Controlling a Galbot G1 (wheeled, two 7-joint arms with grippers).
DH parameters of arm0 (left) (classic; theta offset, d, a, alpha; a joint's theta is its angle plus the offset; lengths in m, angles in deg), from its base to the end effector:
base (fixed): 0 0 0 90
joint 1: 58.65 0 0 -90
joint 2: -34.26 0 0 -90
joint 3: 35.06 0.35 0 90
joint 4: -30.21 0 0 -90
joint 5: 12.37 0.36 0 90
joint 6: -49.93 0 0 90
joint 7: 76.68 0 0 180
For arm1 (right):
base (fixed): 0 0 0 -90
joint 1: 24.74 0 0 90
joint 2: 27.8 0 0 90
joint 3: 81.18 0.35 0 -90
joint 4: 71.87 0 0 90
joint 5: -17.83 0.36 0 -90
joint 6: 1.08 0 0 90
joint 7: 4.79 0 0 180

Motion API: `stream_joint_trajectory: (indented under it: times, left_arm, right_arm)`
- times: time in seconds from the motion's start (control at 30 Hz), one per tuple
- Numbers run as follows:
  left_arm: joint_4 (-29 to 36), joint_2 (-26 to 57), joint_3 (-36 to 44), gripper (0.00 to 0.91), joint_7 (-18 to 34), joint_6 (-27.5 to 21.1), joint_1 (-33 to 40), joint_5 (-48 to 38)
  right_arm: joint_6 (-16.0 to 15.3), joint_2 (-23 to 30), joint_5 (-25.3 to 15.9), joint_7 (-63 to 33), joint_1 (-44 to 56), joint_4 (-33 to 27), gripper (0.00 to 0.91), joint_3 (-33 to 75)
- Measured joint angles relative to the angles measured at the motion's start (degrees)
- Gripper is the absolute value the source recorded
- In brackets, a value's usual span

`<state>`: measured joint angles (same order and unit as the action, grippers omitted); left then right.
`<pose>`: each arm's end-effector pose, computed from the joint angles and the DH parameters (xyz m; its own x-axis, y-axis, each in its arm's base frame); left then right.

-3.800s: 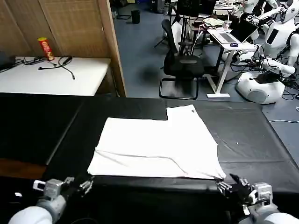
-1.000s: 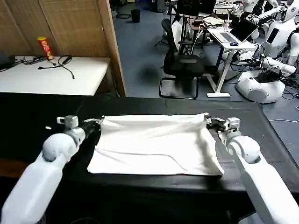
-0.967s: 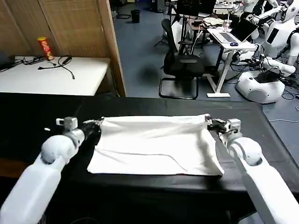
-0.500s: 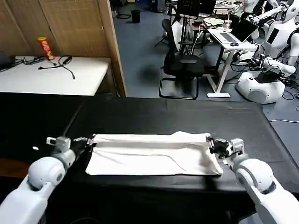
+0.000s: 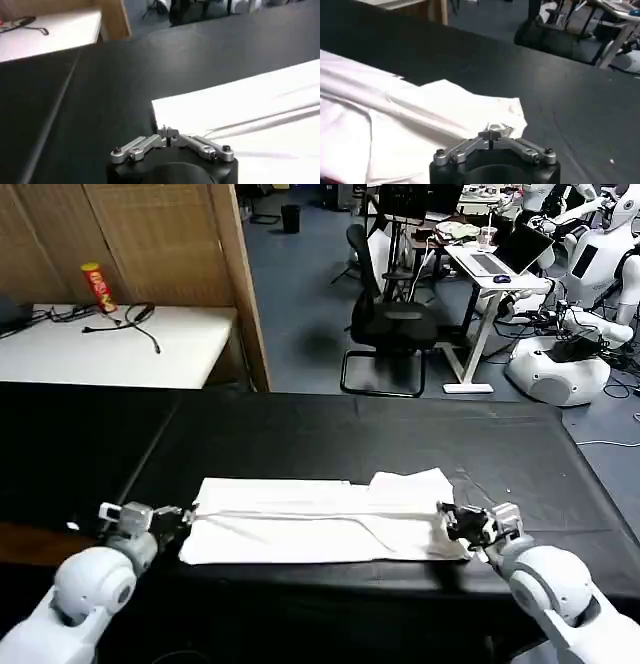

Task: Fold and organize the clothes.

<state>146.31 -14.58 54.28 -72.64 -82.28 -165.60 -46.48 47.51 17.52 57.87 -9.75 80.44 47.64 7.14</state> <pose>0.2679 0.1289 -0.2299 -0.7836 0.0936 0.6142 0.2211 0.9659 0.1348 0.2684 -0.1149 -0.2067 -0.7903 -0.1896 0.5827 -0.2951 0.9512 -0.0907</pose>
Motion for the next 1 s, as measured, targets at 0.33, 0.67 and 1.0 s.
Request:
stream_joint_trajectory:
  times: [0.33,0.67,1.0]
  left_arm:
    - [1.4,-1.6,-3.6,0.878,1.6,0.8,1.8,-5.9]
    - [-10.2,-8.7,0.1,0.878,1.9,3.6,10.6,-8.8]
    - [-15.2,-11.3,0.9,0.000,1.3,3.7,11.8,-9.1]
  right_arm:
    - [7.7,5.9,-1.1,-3.4,-5.3,-5.0,0.878,0.9]
    - [8.9,15.1,-6.0,-4.0,-12.8,-16.6,0.878,-4.0]
    - [11.6,18.6,-8.1,-1.5,-13.6,-21.2,0.341,-4.1]
